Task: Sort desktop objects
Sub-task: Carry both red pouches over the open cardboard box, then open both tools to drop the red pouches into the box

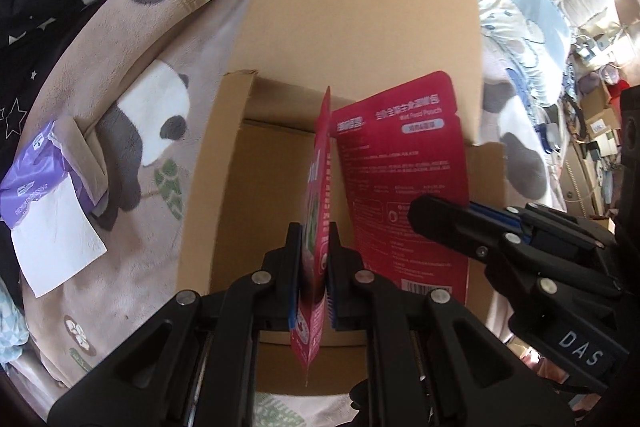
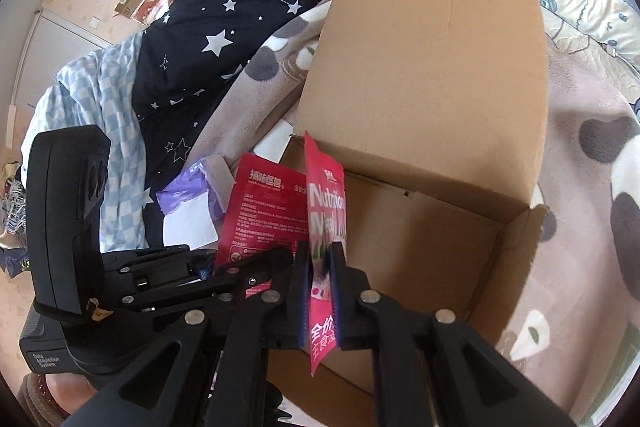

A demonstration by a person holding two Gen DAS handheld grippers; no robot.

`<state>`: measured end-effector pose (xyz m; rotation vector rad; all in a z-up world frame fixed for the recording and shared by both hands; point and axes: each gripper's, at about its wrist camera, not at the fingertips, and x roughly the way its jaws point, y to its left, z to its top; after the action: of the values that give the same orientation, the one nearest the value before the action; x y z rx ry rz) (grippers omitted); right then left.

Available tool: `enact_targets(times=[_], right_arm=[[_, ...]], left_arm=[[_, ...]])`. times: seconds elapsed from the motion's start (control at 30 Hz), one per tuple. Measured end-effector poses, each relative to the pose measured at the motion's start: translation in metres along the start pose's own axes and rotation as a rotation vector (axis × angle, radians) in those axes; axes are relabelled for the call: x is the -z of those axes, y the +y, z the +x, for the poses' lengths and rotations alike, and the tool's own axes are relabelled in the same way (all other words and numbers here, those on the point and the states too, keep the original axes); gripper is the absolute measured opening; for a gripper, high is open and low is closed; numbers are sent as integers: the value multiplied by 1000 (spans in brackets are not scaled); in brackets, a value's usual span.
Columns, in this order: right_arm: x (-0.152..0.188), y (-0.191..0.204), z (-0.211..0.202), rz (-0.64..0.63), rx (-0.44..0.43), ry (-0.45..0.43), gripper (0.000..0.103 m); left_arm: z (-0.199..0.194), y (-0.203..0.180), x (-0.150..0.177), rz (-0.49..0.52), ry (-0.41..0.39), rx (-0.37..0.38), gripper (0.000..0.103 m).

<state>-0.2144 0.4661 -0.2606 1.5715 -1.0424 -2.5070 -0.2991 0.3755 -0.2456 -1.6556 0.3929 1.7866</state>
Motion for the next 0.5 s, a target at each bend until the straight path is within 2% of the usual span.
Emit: enact_targets(times=[0.2, 0.27, 0.4, 0.5], right_arm=[[-2, -3, 17, -10, 32, 17, 8], [-1, -4, 20, -17, 66, 24, 9], [-1, -9, 24, -5, 90, 33, 11], [-2, -9, 24, -12, 161, 41, 18]], left_arm=[[12, 14, -3, -32, 9, -54, 9], [14, 16, -3, -38, 11, -72, 9], [11, 18, -5, -58, 3, -101, 11], [9, 19, -6, -70, 15, -131, 12]])
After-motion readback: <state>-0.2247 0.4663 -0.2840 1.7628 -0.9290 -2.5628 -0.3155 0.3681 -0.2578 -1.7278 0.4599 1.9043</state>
